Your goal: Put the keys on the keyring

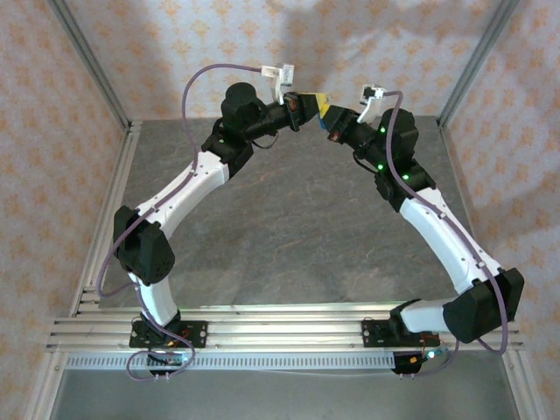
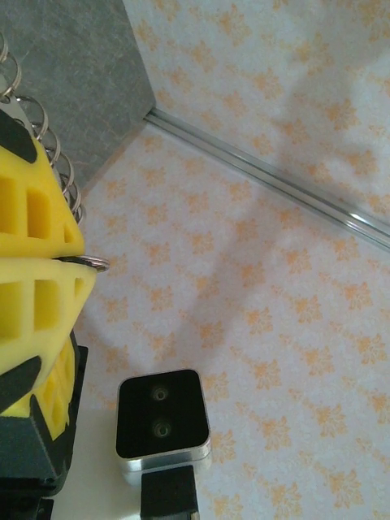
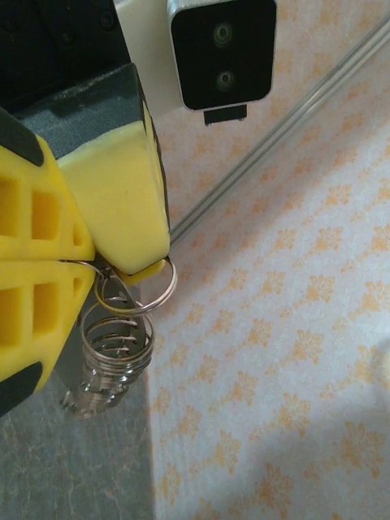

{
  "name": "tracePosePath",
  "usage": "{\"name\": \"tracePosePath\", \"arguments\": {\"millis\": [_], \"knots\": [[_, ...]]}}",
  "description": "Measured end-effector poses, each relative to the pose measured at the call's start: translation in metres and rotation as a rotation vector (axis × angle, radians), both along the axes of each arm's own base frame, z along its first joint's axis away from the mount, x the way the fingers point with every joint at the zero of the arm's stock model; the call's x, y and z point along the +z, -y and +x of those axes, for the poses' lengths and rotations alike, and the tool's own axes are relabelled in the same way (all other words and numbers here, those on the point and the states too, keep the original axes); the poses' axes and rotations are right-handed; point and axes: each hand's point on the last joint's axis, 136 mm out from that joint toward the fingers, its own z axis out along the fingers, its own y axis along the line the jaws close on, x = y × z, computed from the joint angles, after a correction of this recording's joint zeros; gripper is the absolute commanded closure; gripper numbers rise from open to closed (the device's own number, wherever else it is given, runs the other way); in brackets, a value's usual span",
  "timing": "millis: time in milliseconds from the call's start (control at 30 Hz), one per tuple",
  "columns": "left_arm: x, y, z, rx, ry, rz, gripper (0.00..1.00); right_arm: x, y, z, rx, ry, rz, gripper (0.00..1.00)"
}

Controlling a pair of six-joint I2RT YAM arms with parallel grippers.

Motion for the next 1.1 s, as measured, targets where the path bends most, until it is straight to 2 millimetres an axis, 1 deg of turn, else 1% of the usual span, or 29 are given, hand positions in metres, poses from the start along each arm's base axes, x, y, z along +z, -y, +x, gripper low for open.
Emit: {"name": "tracePosePath", "arguments": {"millis": [133, 167, 233, 333, 467, 633, 733, 900, 967, 1100], "knots": [[0.002, 0.001, 0.001, -0.002, 0.002, -0.011, 1.0, 0.002, 0.001, 0.0, 0.015, 0.006, 0.011, 0.99], [0.002, 0.001, 0.001, -0.003, 0.003, -0.014, 1.0, 0.002, 0.002, 0.0, 0.015, 0.008, 0.013, 0.97], [0.001, 0.002, 0.003, -0.006, -0.004, -0.019, 1.0, 0.0, 0.003, 0.001, 0.013, 0.007, 0.017, 0.91], [-0.004, 0.006, 0.003, -0.016, -0.02, -0.02, 1.0, -0.004, 0.006, 0.001, 0.009, -0.003, 0.023, 0.88], [-0.006, 0.013, 0.0, -0.041, -0.036, -0.028, 1.0, -0.006, 0.013, -0.004, -0.002, -0.006, 0.026, 0.81], [0.006, 0.019, -0.007, -0.068, -0.007, -0.048, 1.0, -0.003, 0.017, -0.015, 0.001, 0.005, 0.033, 0.68], [0.013, 0.023, -0.011, -0.08, 0.011, -0.063, 1.0, -0.001, 0.021, -0.022, 0.009, 0.011, 0.037, 0.63], [0.016, 0.028, -0.014, -0.097, 0.013, -0.076, 1.0, 0.002, 0.034, -0.03, 0.002, 0.018, 0.046, 0.56], [0.015, 0.029, -0.013, -0.101, 0.009, -0.076, 1.0, 0.007, 0.041, -0.034, -0.005, 0.034, 0.052, 0.55], [0.014, 0.03, -0.013, -0.11, 0.007, -0.077, 1.0, 0.024, 0.064, -0.046, -0.045, 0.08, 0.066, 0.54]]}}
